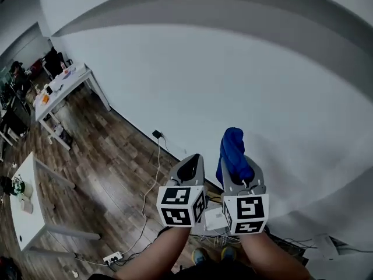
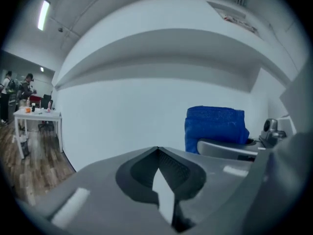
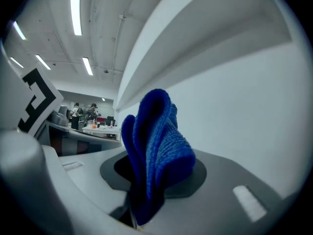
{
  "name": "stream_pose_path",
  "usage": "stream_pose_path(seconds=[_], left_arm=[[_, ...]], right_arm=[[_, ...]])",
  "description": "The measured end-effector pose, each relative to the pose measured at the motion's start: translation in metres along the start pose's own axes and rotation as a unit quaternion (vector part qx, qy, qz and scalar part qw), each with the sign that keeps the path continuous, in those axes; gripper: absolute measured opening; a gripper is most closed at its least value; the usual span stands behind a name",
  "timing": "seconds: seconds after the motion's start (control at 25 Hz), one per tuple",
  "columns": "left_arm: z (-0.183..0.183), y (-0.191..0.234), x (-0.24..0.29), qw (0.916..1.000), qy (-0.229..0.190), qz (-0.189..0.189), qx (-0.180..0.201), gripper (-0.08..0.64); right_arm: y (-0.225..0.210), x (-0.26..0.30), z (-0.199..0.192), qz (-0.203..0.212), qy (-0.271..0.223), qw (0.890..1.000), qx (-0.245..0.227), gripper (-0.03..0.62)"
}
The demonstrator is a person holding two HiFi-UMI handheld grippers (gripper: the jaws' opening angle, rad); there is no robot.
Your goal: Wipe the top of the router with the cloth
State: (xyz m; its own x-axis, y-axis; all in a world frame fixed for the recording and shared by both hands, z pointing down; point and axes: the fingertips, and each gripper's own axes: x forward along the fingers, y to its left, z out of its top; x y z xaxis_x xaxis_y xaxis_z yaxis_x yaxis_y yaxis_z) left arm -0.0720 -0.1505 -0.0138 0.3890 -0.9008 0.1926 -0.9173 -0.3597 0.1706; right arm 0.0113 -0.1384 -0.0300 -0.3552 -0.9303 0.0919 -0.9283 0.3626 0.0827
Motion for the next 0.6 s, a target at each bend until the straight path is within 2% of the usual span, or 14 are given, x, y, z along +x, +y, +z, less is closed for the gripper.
stream_pose_path(seconds=[0.08, 0.16, 0.6], left_arm=[[0.020, -0.009, -0.011, 0.9996, -0.024, -0.005, 0.013, 0.002], [0.027, -0.017, -0.017, 0.9992, -0.033, -0.010, 0.023, 0.002], [0.022, -0.031, -0.026, 0.9981, -0.034, -0.016, 0.048, 0.002]], right_arm=[[0.007, -0.010, 0.021, 0.003, -0.023, 1.000, -0.010, 0.143], [0.011, -0.016, 0.025, 0.003, -0.026, 1.000, -0.012, 0.141], [0.003, -0.025, 0.013, -0.021, 0.005, 1.000, 0.009, 0.133]])
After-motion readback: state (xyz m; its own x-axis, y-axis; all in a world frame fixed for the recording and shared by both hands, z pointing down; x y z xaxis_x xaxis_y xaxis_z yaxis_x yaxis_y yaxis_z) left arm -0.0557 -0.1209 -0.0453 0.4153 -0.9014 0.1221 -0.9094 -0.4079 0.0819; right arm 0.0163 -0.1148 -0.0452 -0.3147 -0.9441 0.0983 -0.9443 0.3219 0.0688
